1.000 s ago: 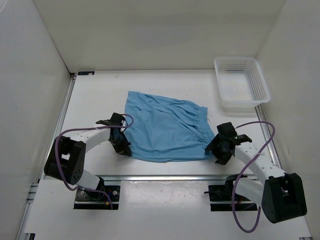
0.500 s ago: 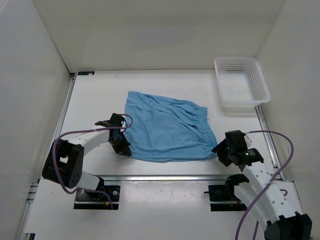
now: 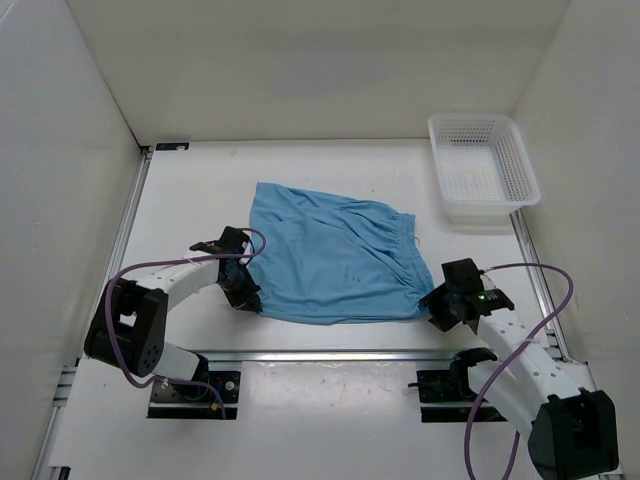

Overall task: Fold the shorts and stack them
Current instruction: Flatten the shorts out

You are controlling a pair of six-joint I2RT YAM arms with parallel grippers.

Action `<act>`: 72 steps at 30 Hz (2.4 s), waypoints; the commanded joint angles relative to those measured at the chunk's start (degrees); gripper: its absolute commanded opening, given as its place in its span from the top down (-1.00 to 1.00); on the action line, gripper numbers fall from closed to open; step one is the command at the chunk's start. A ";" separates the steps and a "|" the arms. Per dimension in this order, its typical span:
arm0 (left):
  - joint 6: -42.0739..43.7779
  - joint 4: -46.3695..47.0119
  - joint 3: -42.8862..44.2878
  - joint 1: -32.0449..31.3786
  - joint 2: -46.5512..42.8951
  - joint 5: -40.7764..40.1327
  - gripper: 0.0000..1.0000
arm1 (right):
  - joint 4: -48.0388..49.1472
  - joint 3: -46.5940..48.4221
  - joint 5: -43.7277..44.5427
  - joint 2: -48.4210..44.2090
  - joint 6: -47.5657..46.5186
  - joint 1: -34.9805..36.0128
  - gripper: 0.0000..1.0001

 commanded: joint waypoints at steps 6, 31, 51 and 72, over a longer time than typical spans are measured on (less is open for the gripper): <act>-0.32 -0.40 1.91 -0.20 -2.26 -1.79 0.79 | 9.19 0.94 -1.60 10.22 -0.62 -0.11 0.44; 8.56 -27.39 83.66 11.05 -3.10 -13.56 0.79 | -12.07 79.53 -5.45 21.74 -40.52 -1.60 0.99; 10.14 -29.50 103.80 11.57 -14.22 -22.00 0.79 | -20.08 97.73 -11.88 11.97 -43.87 -1.60 0.99; 17.44 -30.67 120.83 17.10 57.13 -4.97 -0.70 | -9.33 96.37 -4.93 67.49 -40.18 -1.60 -0.76</act>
